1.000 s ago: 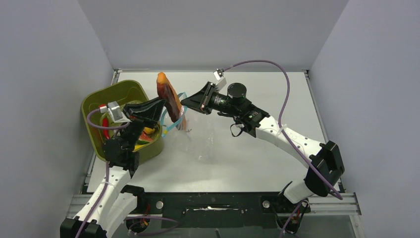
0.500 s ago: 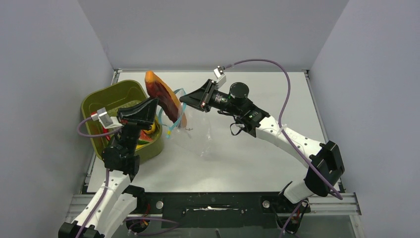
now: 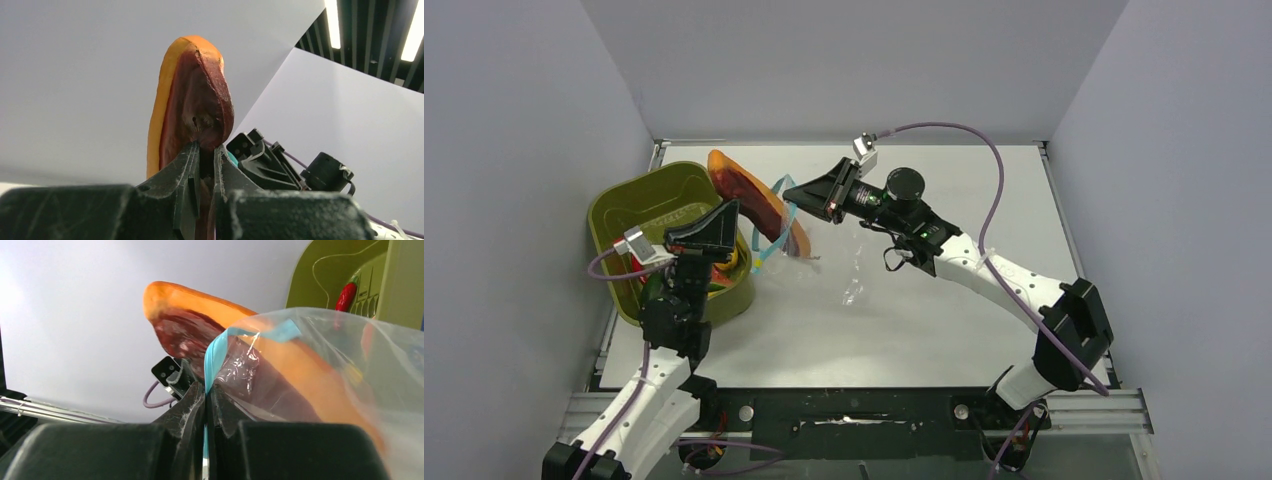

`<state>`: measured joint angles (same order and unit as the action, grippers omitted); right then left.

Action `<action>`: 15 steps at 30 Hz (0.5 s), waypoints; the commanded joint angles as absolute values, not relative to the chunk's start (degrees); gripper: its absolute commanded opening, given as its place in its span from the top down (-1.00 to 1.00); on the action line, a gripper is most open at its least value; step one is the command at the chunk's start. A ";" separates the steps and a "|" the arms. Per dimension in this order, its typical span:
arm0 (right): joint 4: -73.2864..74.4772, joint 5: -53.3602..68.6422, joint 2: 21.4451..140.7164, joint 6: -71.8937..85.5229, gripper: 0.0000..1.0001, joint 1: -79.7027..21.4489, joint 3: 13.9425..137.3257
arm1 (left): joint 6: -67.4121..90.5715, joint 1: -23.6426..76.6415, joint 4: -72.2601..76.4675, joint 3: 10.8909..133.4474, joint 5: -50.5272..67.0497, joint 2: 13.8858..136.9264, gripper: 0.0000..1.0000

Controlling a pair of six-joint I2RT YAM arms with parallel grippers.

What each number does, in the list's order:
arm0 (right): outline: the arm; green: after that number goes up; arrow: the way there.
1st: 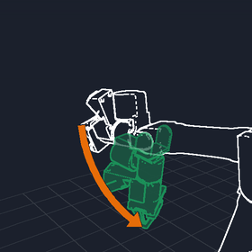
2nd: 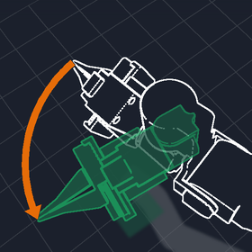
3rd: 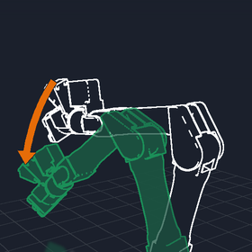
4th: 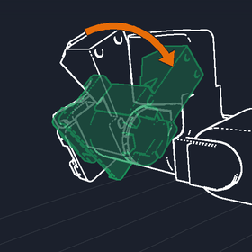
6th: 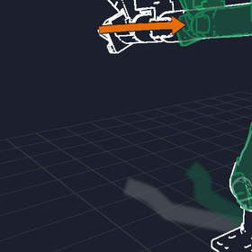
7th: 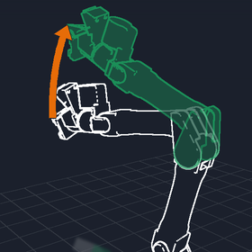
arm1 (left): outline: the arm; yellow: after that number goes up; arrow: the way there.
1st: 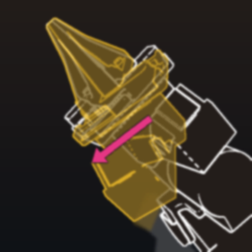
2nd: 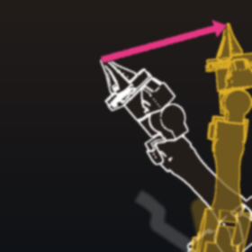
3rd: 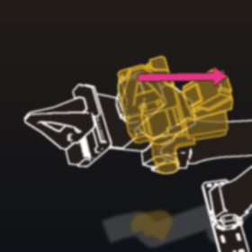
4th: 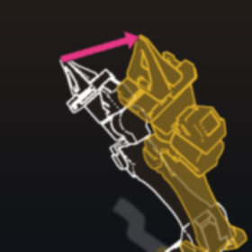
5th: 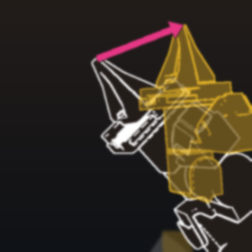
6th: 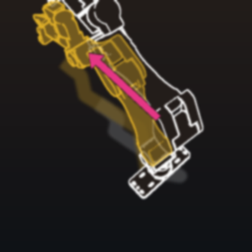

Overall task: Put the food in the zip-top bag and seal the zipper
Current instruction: Place the fake food in the zipper food storage bag.

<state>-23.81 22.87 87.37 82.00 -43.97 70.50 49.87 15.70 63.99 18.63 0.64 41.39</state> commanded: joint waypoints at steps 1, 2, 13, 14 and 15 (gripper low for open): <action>-30.33 23.03 87.75 83.26 1.00 -44.26 73.95 | 48.29 17.43 67.83 16.03 -0.94 41.95 1.00; -30.26 23.00 87.84 82.86 1.00 -44.25 74.52 | 48.70 17.68 68.49 15.47 -0.88 42.31 1.00; -36.74 25.35 86.54 83.17 1.00 -42.17 68.13 | 59.38 18.55 70.77 17.75 -2.85 41.08 1.00; -36.92 25.06 86.08 83.30 1.00 -41.97 66.97 | 60.09 18.63 70.74 17.96 -3.84 40.40 1.00; -37.43 24.85 85.84 83.61 1.00 -41.83 66.03 | 60.41 18.70 71.16 18.20 -4.37 40.06 1.00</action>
<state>-31.33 24.49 88.66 83.05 -42.87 69.14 56.64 18.31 67.02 14.68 -1.43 42.81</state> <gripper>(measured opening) 0.033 0.078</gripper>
